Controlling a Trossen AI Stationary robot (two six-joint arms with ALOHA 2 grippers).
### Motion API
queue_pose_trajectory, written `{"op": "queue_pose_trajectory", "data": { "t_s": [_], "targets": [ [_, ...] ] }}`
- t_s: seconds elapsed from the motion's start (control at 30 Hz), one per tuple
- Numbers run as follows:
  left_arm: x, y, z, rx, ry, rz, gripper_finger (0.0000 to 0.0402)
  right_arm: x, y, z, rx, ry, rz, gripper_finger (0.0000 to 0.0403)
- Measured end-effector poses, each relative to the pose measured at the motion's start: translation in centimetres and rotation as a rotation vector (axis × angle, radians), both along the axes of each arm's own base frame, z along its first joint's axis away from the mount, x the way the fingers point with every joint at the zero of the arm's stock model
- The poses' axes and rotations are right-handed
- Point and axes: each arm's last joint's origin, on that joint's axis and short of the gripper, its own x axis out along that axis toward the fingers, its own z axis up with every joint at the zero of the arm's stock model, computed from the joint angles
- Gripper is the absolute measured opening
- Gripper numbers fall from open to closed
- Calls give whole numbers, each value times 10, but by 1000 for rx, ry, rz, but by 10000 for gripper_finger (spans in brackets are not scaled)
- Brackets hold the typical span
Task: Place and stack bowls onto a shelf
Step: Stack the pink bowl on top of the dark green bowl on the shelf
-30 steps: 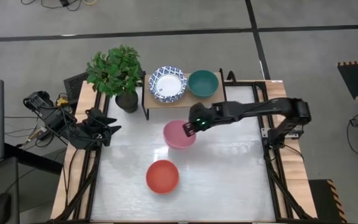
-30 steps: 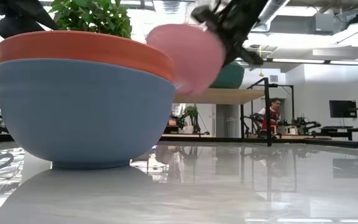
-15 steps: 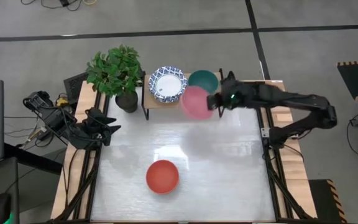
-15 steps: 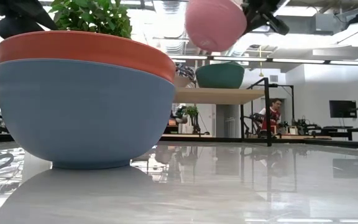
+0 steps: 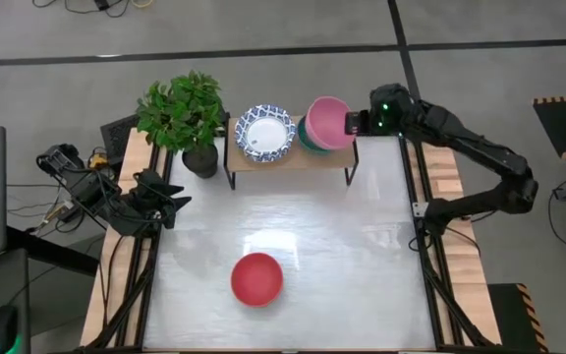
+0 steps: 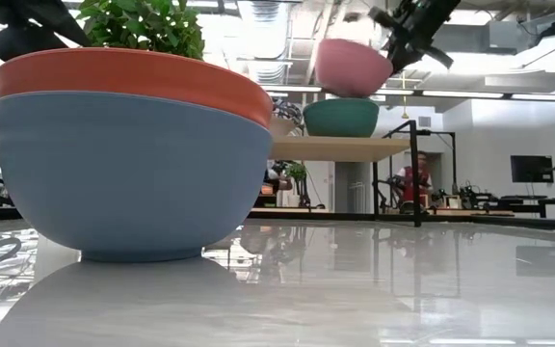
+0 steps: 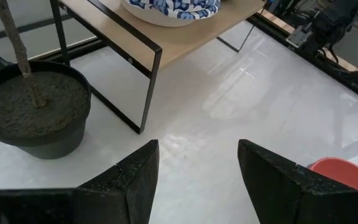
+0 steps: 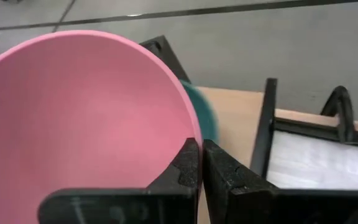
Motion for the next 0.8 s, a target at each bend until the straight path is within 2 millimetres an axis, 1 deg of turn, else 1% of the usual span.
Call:
{"op": "queue_pose_trajectory", "data": {
  "t_s": [0.1,0.43,0.57,0.8],
  "targets": [
    [0,0,0,0,-1,2,203,-5,-9,-2,-4,19,-8,26],
    [0,1,1,5,-23,30,203,-11,-23,5,-47,-40,-25,26],
    [0,1,1,0,-26,34,203,-1,-26,-2,-31,-15,-9,26],
    [0,1,1,-5,-44,57,203,20,-37,-25,12,76,24,26]
  ]
}}
